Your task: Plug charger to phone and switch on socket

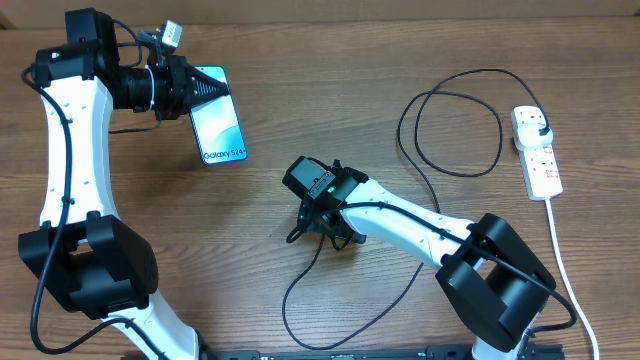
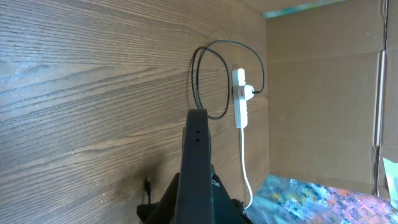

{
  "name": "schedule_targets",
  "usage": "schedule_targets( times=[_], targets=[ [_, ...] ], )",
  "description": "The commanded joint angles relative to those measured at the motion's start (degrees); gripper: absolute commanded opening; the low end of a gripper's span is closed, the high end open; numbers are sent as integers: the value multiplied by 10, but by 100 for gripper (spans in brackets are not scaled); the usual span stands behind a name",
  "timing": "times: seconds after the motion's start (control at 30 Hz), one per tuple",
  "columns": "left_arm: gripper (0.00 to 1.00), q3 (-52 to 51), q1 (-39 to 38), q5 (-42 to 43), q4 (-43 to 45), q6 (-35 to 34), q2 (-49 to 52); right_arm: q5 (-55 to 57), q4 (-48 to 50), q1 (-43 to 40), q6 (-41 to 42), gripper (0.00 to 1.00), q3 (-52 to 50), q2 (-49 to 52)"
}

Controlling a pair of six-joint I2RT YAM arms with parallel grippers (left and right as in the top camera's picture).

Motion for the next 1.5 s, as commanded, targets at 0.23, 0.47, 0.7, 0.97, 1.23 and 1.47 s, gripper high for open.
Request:
schedule_targets(
  times=[0.23, 0.47, 0.7, 0.97, 1.23, 1.47],
  targets=[
    [4, 1, 3, 26, 0, -3, 3, -1, 3, 3, 0, 81, 10, 9],
    [4, 1, 2, 26, 0, -4, 3, -6, 3, 3, 0, 73, 10, 16],
    [4, 1, 2, 26, 0, -4, 3, -6, 3, 3, 0, 52, 10, 16],
    [4, 1, 2, 26, 0, -4, 3, -7, 5, 3, 2, 37, 10, 16],
    [4, 1, 2, 26, 0, -4, 3, -8, 4, 3, 3, 30, 10, 16],
    [4, 1, 2, 26, 0, -4, 3, -7, 3, 3, 3, 28, 10, 16]
  ],
)
